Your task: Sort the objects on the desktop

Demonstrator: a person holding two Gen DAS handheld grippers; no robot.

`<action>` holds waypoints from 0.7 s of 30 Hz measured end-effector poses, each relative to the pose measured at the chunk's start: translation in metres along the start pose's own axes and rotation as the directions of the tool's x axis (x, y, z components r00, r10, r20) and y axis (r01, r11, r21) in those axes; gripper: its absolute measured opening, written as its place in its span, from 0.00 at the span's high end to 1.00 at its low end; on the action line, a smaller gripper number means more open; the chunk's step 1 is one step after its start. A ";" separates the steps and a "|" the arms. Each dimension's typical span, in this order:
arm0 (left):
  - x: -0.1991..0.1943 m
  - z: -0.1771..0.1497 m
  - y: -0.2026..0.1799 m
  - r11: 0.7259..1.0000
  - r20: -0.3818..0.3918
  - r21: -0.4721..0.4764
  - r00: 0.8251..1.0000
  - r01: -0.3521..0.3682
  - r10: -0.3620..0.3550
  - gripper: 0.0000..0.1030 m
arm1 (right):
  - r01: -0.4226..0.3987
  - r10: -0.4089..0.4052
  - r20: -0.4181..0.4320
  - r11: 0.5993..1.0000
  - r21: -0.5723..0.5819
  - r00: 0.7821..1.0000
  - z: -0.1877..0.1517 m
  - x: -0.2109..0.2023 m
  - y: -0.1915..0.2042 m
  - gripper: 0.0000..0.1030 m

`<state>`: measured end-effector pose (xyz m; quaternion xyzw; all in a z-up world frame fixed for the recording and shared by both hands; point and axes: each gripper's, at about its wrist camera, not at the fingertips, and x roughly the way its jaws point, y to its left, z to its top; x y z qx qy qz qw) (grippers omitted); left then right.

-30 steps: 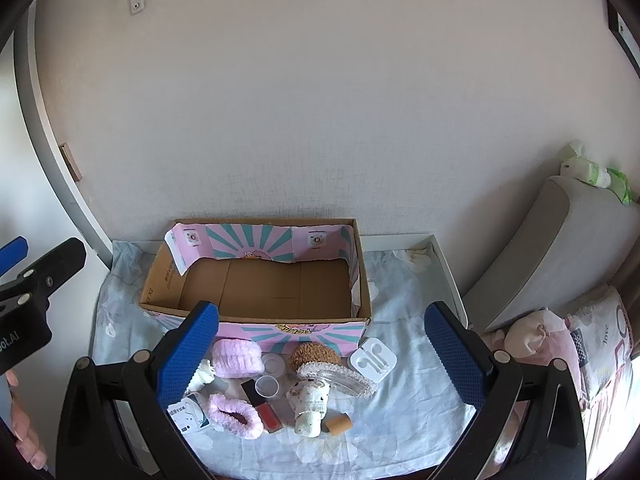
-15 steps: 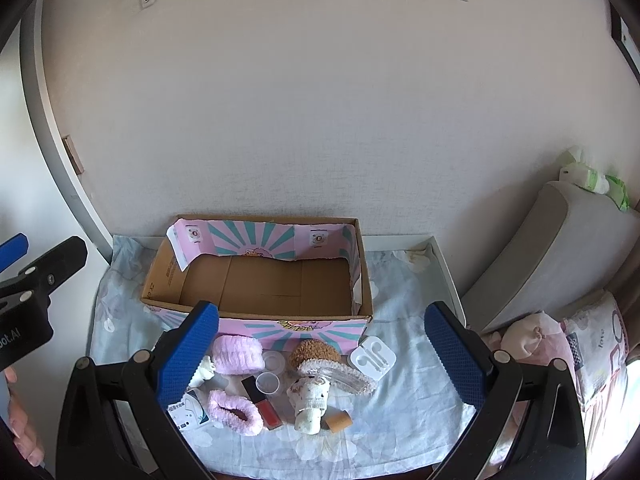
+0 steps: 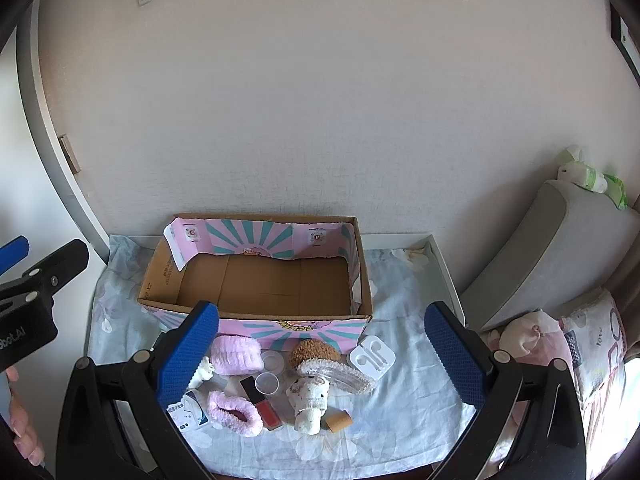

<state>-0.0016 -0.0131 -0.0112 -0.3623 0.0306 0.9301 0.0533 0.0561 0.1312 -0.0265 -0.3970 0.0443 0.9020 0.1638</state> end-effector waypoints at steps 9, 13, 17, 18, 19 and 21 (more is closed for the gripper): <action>0.003 -0.001 0.000 1.000 -0.001 0.001 1.000 0.003 -0.003 0.00 | -0.006 0.006 -0.002 1.000 -0.001 1.000 0.002 0.002 0.000 0.00; 0.005 -0.001 0.006 1.000 -0.003 -0.005 1.000 -0.003 0.003 0.00 | -0.017 0.017 -0.005 1.000 -0.011 1.000 0.002 0.003 0.001 0.00; 0.006 -0.002 0.021 1.000 -0.005 -0.006 1.000 0.000 -0.001 0.00 | -0.043 0.043 -0.009 0.999 -0.012 0.999 0.000 0.006 -0.005 0.00; 0.007 -0.006 0.026 1.000 -0.010 -0.006 1.000 0.003 -0.003 0.00 | -0.052 0.052 -0.009 0.999 -0.010 0.999 -0.001 0.007 -0.007 0.00; 0.010 -0.010 0.031 1.000 -0.017 -0.006 1.000 0.005 -0.005 0.00 | -0.059 0.059 -0.013 0.998 -0.009 0.998 -0.003 0.009 -0.011 0.00; 0.015 -0.019 0.039 1.000 -0.035 -0.013 0.999 0.010 -0.010 0.00 | -0.058 0.058 -0.027 0.998 -0.011 0.998 -0.009 0.015 -0.015 0.00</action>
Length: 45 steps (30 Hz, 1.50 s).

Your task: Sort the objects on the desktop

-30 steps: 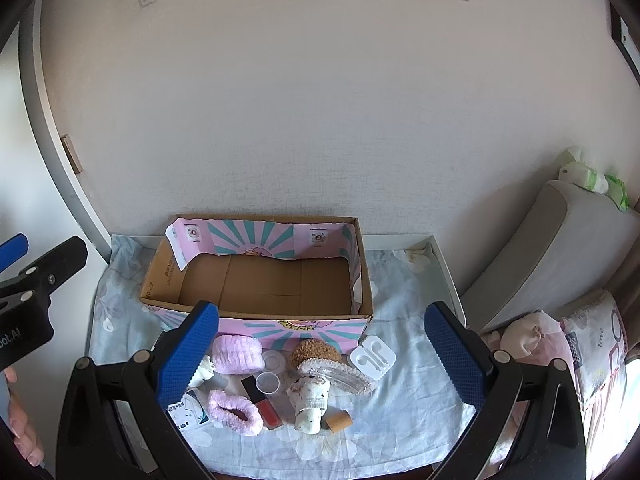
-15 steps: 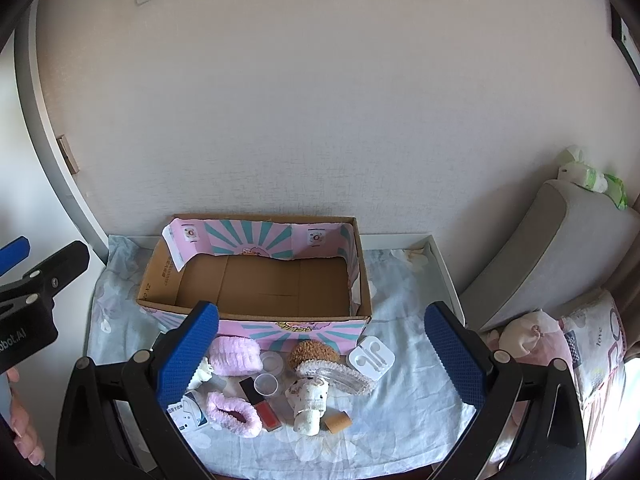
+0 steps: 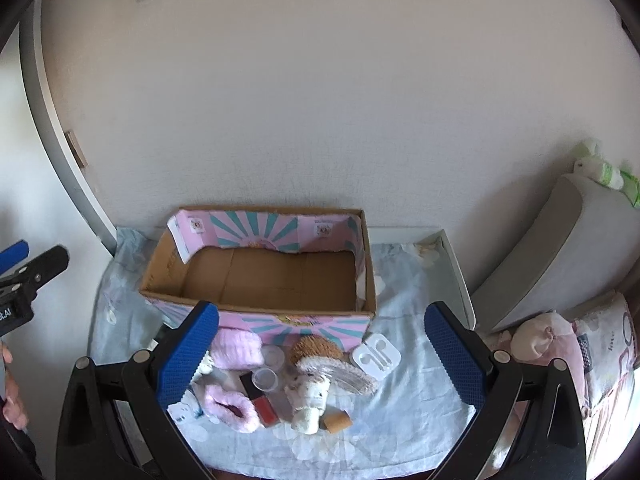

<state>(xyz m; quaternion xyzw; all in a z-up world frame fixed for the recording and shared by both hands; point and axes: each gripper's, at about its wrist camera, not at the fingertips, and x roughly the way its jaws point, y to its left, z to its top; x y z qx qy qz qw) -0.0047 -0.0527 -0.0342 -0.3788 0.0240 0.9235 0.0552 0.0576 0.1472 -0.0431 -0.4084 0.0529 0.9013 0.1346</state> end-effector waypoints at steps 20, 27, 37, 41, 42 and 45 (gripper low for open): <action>0.083 -0.157 -0.002 0.987 -0.267 0.090 0.958 0.134 -0.106 0.04 | -0.090 0.095 -0.322 0.995 0.030 0.942 -0.107 0.112 -0.001 0.31; 0.100 -0.185 -0.030 0.944 -0.242 0.249 0.958 0.216 -0.155 0.06 | -0.100 0.103 -0.354 0.995 0.028 0.930 -0.117 0.136 0.003 0.40; 0.122 -0.205 -0.049 0.865 -0.253 0.404 0.945 0.297 -0.207 0.22 | -0.113 0.110 -0.367 0.993 0.013 0.924 -0.116 0.155 0.012 0.48; 0.125 -0.210 -0.051 0.849 -0.255 0.428 0.943 0.310 -0.215 0.30 | -0.117 0.116 -0.387 0.993 0.021 0.915 -0.118 0.159 0.012 0.70; 0.126 -0.209 -0.050 0.849 -0.257 0.424 0.941 0.316 -0.221 0.31 | -0.114 0.114 -0.388 0.993 0.023 0.915 -0.118 0.159 0.012 0.71; 0.125 -0.206 -0.046 0.850 -0.262 0.411 0.936 0.328 -0.234 0.35 | -0.111 0.113 -0.385 0.993 0.026 0.916 -0.117 0.158 0.011 0.73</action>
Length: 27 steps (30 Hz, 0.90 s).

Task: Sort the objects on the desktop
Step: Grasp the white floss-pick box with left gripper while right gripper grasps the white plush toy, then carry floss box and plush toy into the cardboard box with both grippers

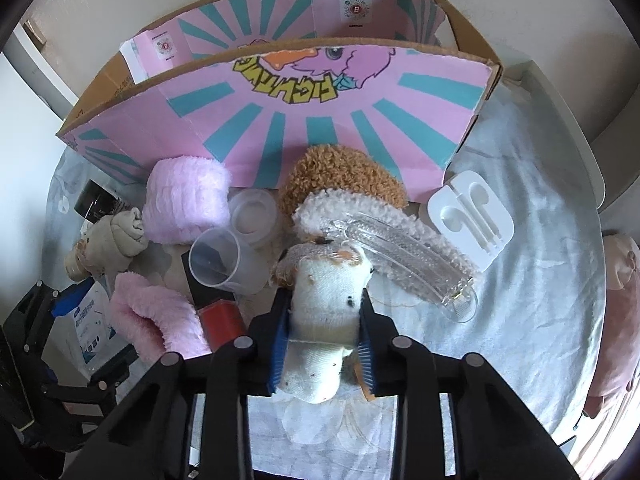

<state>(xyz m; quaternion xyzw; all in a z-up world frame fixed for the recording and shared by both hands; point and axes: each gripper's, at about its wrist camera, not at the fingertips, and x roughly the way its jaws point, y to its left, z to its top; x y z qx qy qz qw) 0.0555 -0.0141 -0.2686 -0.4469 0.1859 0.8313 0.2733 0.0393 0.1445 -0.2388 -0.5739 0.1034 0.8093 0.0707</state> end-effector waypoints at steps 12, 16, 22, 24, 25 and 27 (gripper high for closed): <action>-0.025 0.009 0.009 0.999 0.010 -0.036 1.000 0.002 -0.002 0.40 | 0.005 -0.005 0.044 1.000 0.006 0.999 0.006 -0.029 0.006 0.73; -0.040 0.019 0.012 0.999 0.025 -0.047 1.000 -0.012 0.014 0.40 | 0.001 -0.001 0.072 1.000 -0.001 0.997 0.006 -0.036 0.003 0.73; -0.064 0.035 0.012 0.997 0.046 -0.072 0.998 -0.031 0.034 0.40 | -0.010 0.011 0.102 1.000 -0.013 0.995 0.022 -0.065 -0.004 0.73; -0.074 0.040 0.013 0.996 0.060 -0.078 0.997 -0.038 0.043 0.41 | -0.013 0.015 0.119 1.000 -0.016 0.993 0.023 -0.072 -0.003 0.73; -0.079 0.045 0.014 0.996 0.068 -0.081 0.997 -0.042 0.047 0.41 | -0.013 0.015 0.128 1.000 -0.018 0.992 0.024 -0.078 -0.003 0.73; -0.090 0.053 0.015 0.995 0.083 -0.086 0.995 -0.050 0.057 0.41 | -0.015 0.018 0.147 1.000 -0.022 0.989 0.025 -0.088 -0.003 0.73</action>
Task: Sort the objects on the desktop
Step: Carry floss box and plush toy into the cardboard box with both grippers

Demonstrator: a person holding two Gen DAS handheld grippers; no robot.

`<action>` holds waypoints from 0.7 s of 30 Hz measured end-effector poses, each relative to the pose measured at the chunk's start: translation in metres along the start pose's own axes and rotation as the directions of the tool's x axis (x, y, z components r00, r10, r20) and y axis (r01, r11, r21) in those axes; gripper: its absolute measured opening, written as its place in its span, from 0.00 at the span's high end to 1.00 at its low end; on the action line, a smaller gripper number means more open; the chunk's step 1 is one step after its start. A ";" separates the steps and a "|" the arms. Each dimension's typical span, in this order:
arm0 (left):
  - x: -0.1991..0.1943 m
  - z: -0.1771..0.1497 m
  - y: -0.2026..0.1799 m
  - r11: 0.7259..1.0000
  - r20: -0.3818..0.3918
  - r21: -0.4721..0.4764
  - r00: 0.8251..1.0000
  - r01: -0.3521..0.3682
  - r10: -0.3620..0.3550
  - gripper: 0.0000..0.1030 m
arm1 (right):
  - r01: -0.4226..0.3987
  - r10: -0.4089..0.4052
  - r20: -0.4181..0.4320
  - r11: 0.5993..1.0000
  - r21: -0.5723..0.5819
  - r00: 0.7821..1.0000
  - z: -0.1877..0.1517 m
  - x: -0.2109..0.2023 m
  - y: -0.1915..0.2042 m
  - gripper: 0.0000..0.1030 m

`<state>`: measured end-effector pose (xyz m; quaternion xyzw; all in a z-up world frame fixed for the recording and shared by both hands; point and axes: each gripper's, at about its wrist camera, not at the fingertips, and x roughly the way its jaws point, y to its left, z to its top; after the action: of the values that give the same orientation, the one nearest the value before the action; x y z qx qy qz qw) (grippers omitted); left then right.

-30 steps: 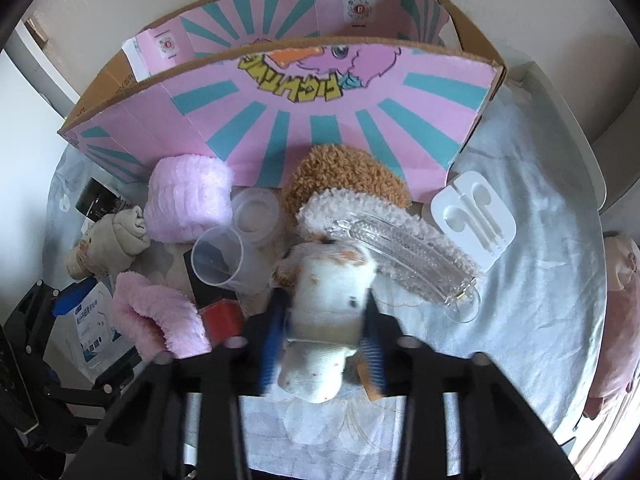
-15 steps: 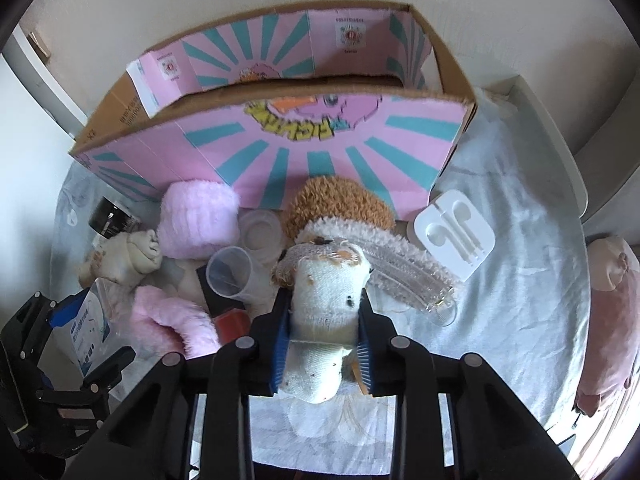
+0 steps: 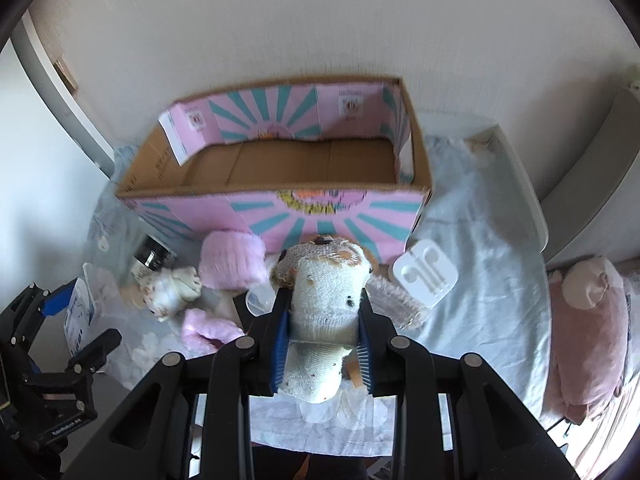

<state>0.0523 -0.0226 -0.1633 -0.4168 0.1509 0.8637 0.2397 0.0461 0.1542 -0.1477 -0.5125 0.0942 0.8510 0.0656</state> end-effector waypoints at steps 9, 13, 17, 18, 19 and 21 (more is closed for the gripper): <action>-0.034 0.035 0.007 0.999 0.093 -0.012 0.995 -0.035 0.036 0.41 | -0.028 0.029 0.099 1.000 -0.010 0.995 0.024 -0.045 -0.003 0.73; -0.039 0.052 0.009 0.998 0.117 -0.018 0.992 -0.055 0.056 0.43 | -0.029 0.032 0.131 0.999 -0.024 0.991 0.035 -0.057 0.000 0.73; -0.041 0.068 0.014 0.997 0.124 -0.028 0.990 -0.065 0.068 0.43 | -0.033 0.040 0.159 0.998 -0.047 0.986 0.048 -0.069 0.002 0.73; -0.041 0.072 0.015 0.997 0.125 -0.033 0.990 -0.064 0.068 0.43 | -0.033 0.041 0.164 0.998 -0.051 0.986 0.052 -0.071 0.002 0.73; -0.042 0.077 0.017 0.997 0.129 -0.041 0.989 -0.064 0.068 0.43 | -0.032 0.041 0.169 0.998 -0.057 0.985 0.056 -0.074 0.002 0.73; -0.042 0.088 0.021 0.997 0.134 -0.053 0.989 -0.058 0.065 0.43 | -0.032 0.044 0.178 0.997 -0.069 0.983 0.063 -0.078 0.002 0.73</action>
<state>0.0062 -0.0120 -0.0750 -0.3581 0.1261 0.9004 0.2123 0.0280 0.1652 -0.0503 -0.4335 0.0697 0.8975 0.0406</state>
